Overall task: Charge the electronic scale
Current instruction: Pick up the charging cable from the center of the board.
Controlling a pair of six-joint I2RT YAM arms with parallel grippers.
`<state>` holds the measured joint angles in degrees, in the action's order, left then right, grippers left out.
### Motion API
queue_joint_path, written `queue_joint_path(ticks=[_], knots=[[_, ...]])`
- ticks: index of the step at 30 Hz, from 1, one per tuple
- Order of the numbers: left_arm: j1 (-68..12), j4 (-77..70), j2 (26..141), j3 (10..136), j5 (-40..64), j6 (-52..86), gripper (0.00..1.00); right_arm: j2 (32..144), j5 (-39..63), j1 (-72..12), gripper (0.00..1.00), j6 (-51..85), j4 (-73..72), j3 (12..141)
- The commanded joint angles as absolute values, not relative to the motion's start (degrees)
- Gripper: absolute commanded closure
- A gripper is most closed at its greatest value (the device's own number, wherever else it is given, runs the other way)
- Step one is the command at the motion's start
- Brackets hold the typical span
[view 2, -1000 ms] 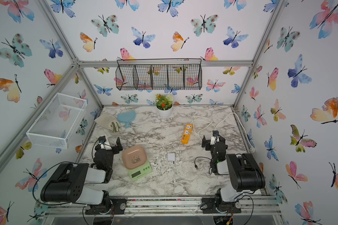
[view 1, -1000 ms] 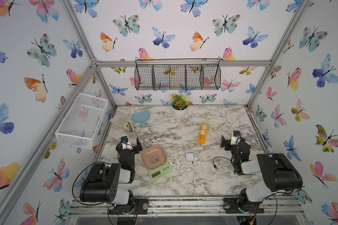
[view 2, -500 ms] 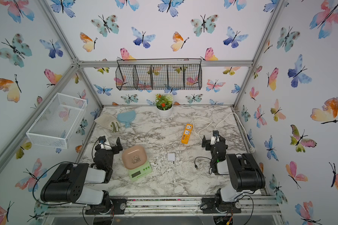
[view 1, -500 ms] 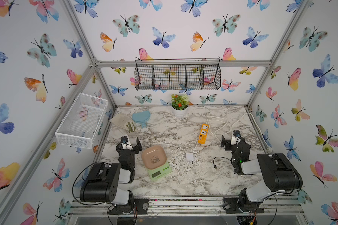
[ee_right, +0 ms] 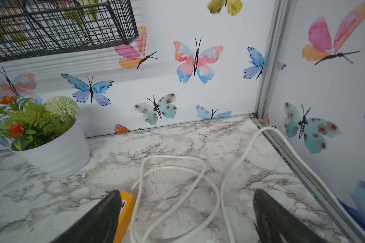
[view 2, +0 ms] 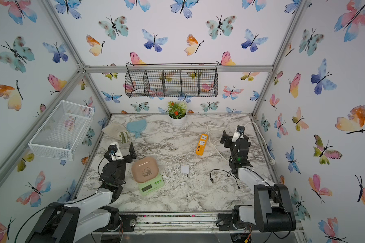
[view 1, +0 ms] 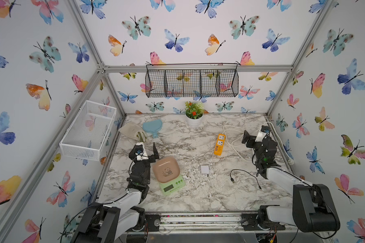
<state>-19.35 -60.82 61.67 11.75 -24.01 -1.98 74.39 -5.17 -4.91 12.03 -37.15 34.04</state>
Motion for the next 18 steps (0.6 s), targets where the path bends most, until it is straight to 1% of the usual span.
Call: queue_joint_path(ticks=[1, 4, 6, 7, 12, 15, 18], knots=[[-26.4, -51.4, 61.5, 19.6, -29.3, -1.2, 0.02, 74.2, 1.7, -4.7, 0.02, 21.6, -22.2, 39.6], [-32.6, -41.0, 65.0, 27.9, -27.5, 2.1, 0.02, 75.1, 13.4, -4.8, 0.02, 21.8, -17.2, 43.3], [-35.4, -35.6, 67.4, 32.1, -24.1, 5.4, 0.02, 75.1, 20.7, -4.8, 0.02, 23.2, -18.9, 42.3], [-36.2, -33.0, 68.4, 34.1, -22.0, 8.0, 0.02, 75.1, 22.6, -4.7, 0.02, 24.1, -19.0, 41.9], [-38.6, -24.4, 73.4, 39.7, -11.5, 16.5, 0.02, 77.4, 23.9, -4.8, 0.04, 27.6, -7.4, 43.6], [-40.6, -19.6, 77.1, 42.7, -11.1, 17.3, 0.01, 77.0, 23.6, -5.6, 0.05, 27.7, -3.0, 42.4], [-41.6, -17.3, 80.5, 44.7, -7.9, 19.6, 0.02, 76.1, 20.8, -6.9, 0.11, 27.5, 2.0, 41.0]])
